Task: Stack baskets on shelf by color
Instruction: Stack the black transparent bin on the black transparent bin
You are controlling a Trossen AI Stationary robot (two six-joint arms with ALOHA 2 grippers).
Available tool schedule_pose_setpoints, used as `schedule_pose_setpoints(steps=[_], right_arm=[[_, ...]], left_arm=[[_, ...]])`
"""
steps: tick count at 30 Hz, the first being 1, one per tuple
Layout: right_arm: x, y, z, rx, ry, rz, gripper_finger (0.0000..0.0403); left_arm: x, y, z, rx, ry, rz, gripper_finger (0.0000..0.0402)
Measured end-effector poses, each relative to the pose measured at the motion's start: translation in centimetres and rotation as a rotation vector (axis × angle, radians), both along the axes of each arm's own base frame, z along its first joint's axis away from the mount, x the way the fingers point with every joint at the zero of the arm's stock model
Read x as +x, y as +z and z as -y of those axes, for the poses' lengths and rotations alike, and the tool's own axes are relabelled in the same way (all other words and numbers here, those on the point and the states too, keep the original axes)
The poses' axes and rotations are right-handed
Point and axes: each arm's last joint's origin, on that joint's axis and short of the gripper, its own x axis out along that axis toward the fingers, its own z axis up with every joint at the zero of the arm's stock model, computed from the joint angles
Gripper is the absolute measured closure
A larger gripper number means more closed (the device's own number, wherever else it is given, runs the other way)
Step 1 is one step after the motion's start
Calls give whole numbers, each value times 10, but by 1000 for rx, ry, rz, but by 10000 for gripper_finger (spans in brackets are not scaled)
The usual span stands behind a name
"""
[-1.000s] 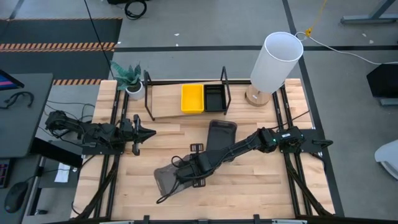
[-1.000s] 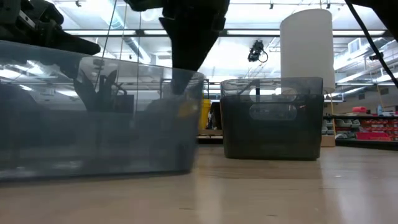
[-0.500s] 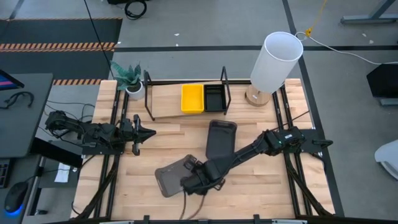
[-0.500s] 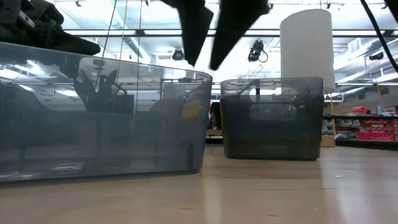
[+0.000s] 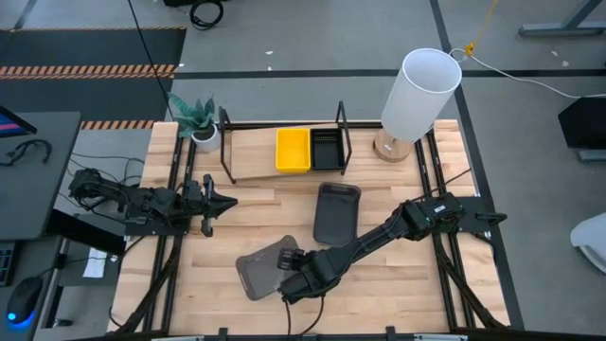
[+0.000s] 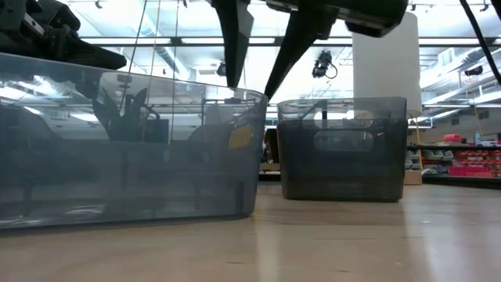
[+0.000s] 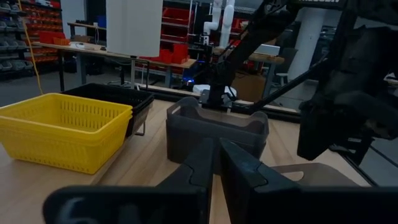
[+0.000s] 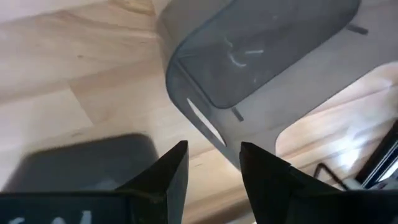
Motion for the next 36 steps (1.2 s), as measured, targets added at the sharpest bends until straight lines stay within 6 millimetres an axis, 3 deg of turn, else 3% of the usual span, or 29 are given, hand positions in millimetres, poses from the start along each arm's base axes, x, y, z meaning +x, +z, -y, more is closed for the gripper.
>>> schedule_pose_setpoints(steps=[5, 12, 18, 25, 33, 36], right_arm=[[4, -2, -1, -10, 90, -4, 253], [0, -24, 5, -55, 131, -91, 253], [7, -40, 2, -53, 213, -55, 265], [9, -52, 2, -36, 224, -32, 306], [12, -57, 3, 16, 215, -15, 389], [12, -56, 3, 27, 171, 1, 392]], left_arm=[[0, 0, 0, 0, 0, 0, 374], [0, 0, 0, 0, 0, 0, 366], [0, 0, 0, 0, 0, 0, 370], [0, 0, 0, 0, 1, 0, 371], [0, 0, 0, 0, 1, 0, 368], [0, 0, 0, 0, 1, 0, 371]])
